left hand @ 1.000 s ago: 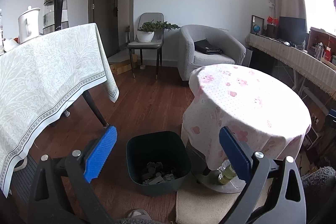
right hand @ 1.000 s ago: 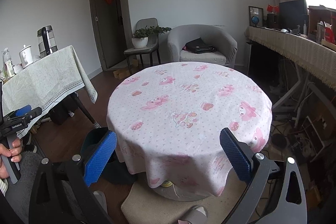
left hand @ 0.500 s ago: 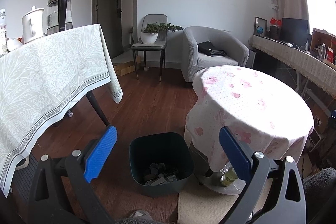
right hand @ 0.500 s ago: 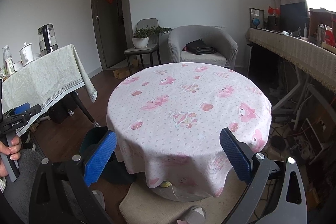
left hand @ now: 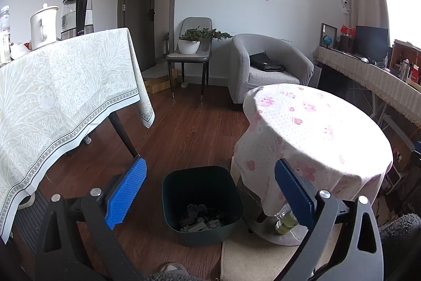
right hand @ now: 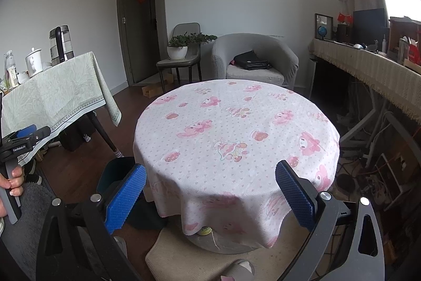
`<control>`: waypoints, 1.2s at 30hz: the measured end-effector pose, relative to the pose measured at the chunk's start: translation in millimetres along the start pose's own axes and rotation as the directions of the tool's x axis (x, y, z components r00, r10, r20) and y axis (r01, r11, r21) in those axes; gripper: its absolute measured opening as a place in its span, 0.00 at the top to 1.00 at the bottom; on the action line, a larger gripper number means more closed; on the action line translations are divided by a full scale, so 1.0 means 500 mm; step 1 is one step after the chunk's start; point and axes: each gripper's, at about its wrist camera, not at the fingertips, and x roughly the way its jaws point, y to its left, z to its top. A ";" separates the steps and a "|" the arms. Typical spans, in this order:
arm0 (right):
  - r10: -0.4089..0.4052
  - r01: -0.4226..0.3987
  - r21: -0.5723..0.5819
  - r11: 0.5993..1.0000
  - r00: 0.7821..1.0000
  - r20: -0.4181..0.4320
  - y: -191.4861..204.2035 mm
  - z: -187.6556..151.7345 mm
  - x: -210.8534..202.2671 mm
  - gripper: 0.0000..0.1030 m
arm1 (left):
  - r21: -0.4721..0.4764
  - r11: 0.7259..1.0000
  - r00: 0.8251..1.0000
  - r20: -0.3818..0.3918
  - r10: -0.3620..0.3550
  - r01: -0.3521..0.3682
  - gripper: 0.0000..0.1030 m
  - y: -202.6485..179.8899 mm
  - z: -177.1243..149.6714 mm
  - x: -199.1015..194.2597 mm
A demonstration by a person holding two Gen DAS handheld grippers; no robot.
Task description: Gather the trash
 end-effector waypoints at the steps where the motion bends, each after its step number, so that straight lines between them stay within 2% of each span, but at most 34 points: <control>1: 0.000 0.000 0.001 1.000 1.000 0.000 0.000 0.000 0.000 0.03 | 0.001 1.000 1.000 0.000 0.000 0.000 0.03 0.000 0.000 0.000; 36: 0.007 -0.007 0.019 1.000 1.000 0.005 -0.007 -0.004 -0.003 0.03 | 0.009 1.000 1.000 0.001 -0.002 0.002 0.03 0.001 -0.001 -0.001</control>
